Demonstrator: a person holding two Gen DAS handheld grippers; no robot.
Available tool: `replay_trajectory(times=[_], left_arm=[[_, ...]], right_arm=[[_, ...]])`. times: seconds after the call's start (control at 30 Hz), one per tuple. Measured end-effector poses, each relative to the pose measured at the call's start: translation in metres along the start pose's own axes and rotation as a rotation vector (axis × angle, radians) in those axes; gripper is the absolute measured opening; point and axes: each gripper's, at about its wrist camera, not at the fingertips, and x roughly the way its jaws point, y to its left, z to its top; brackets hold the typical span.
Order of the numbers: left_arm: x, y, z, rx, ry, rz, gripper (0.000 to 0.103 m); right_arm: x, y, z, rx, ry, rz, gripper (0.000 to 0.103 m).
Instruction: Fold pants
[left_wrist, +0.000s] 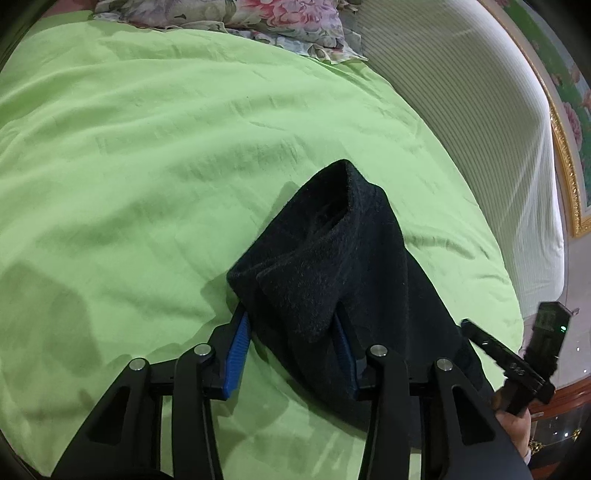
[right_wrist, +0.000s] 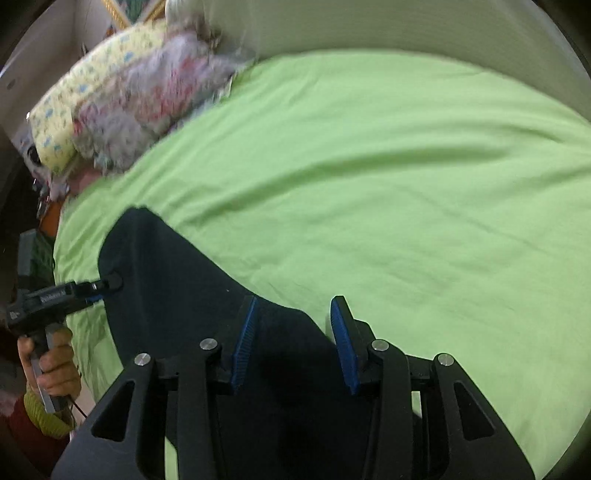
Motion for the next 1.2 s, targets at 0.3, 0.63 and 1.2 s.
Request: replay_trajectory(times=[0.3, 0.63, 1.2], left_arm=[[0.001, -0.007, 0.000, 0.052, -0.062, -0.019, 0.022], [-0.067, -0.032, -0.011, 0.167, -0.225, -0.109, 0.018], [-0.052, -0.004, -0.009, 0.171, -0.199, 0.058, 0.047]], right_arm=[[-0.002, 0.022, -0.013, -0.134, 0.042, -0.055, 0.016], [-0.051, 0.035, -0.010, -0.171, -0.205, -0.275, 0.010], [-0.095, 0.015, -0.059, 0.059, -0.333, -0.218, 0.008]])
